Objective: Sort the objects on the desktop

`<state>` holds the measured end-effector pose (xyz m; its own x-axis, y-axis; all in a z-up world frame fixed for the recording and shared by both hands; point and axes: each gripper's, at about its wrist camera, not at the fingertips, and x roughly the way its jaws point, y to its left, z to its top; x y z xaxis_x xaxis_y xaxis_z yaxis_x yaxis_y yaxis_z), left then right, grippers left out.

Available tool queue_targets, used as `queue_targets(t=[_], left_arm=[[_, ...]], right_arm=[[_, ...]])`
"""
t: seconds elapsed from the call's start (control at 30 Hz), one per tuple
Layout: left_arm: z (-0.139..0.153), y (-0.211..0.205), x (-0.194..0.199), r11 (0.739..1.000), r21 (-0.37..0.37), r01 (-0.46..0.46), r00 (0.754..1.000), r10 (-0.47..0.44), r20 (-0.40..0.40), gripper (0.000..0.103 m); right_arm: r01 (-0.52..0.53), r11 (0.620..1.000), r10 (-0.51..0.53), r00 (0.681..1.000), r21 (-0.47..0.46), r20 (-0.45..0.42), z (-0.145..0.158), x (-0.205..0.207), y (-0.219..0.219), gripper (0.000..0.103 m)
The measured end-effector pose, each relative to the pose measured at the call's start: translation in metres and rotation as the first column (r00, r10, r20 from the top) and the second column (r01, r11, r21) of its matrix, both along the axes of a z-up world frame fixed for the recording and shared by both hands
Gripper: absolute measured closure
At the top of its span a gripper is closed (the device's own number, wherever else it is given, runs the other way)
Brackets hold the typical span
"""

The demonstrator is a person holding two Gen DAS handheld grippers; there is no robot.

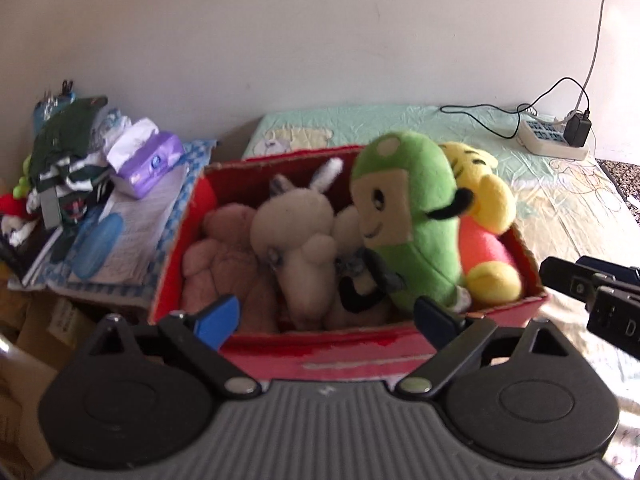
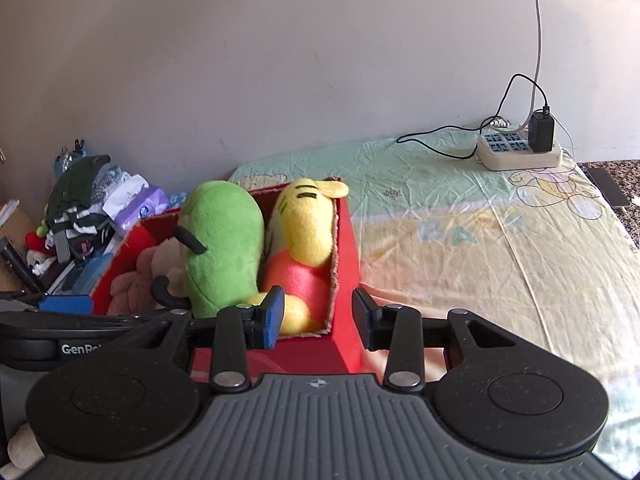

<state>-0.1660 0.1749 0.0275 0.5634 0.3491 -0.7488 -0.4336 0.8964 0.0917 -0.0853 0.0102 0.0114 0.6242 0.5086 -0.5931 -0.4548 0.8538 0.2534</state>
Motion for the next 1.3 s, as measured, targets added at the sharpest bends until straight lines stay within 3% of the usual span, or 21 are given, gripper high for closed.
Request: queue_targets(t=[0.47, 0.7, 0.87, 1.03, 1.3], left_arm=[[-0.013, -0.061, 0.014, 0.998, 0.007, -0.055, 0.995, 0.056, -0.081, 0.005], [-0.021, -0.089, 0.023, 0.999, 0.004, -0.039, 0.993, 0.039, -0.115, 0.005], [-0.031, -0.107, 0.027, 1.0, 0.002, -0.03, 0.99, 0.03, -0.138, 0.004], [-0.04, -0.113, 0.026, 0.999, -0.015, -0.05, 0.988, 0.047, -0.149, 0.004], [-0.056, -0.101, 0.026, 0.996, -0.03, -0.083, 0.969, 0.073, -0.237, 0.004]], right_arm=[[0.006, 0.996, -0.008, 1.0, -0.088, -0.021, -0.009, 0.004, -0.047, 0.061], [0.041, 0.99, -0.045, 0.998, -0.135, -0.032, -0.016, 0.005, -0.073, 0.057], [0.08, 0.981, -0.088, 0.995, -0.174, -0.036, -0.021, 0.007, -0.087, 0.047], [0.096, 0.975, -0.108, 0.993, -0.199, -0.049, -0.029, 0.007, -0.091, 0.042], [0.103, 0.964, -0.126, 0.989, -0.243, -0.081, -0.034, 0.005, -0.082, 0.038]])
